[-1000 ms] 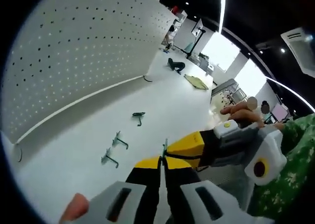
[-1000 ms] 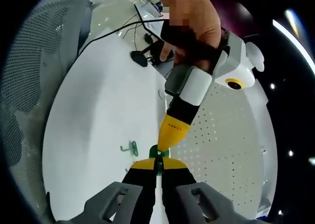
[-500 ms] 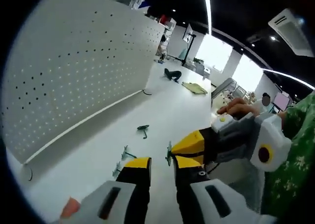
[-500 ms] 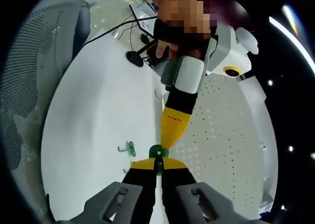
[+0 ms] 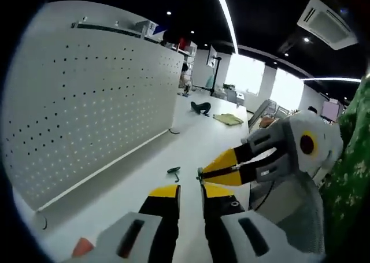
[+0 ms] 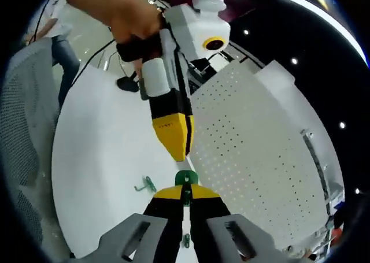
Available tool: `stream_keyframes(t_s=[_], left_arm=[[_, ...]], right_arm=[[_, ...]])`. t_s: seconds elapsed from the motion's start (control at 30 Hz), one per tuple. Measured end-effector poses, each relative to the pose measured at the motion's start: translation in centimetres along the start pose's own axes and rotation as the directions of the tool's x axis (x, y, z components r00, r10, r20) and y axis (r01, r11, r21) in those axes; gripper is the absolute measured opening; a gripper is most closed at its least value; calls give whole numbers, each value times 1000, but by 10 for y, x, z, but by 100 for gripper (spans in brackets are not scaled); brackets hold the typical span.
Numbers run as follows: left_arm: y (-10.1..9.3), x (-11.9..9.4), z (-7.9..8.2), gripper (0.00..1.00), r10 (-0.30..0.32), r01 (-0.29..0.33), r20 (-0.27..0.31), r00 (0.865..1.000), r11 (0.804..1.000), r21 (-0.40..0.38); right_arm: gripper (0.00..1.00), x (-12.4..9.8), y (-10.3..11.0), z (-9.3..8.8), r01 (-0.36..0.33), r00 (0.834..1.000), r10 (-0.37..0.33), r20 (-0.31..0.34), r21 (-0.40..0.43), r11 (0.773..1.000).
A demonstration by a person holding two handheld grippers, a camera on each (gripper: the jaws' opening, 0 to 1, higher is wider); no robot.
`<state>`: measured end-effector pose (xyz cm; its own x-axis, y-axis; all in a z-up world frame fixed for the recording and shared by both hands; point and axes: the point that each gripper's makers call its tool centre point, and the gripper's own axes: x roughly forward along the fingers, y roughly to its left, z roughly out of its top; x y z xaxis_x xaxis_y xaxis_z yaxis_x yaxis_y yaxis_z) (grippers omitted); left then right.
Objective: Insert the hook assembly into the mounting plate slot until the hook locks in place.
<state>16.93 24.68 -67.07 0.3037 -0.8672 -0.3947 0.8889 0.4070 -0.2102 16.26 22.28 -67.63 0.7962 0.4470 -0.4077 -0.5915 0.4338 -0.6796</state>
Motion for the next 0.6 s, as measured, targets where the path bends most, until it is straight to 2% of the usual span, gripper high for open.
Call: stream_keyframes(t_s=[0.1,0.3,0.4,0.6], left_arm=[[1,-1,1,17,19,-19,19,1000,1000,20],[1,-3,3,16,35,-36,55,998,999,13],[-1,-4,1,16,46,-47,63,997,999,15],[0,-6,1,15,74,-76,87,993,997,26]], right_arm=[[1,-1,-5,0,12,1000,-13,11,98,995],[1,-4,-16,3,27,998,-39,40,258,966],[1,-6,-19,4,30,997,-52,56,334,942],[1,-8,-30,9,31,992,-86,91,484,874]])
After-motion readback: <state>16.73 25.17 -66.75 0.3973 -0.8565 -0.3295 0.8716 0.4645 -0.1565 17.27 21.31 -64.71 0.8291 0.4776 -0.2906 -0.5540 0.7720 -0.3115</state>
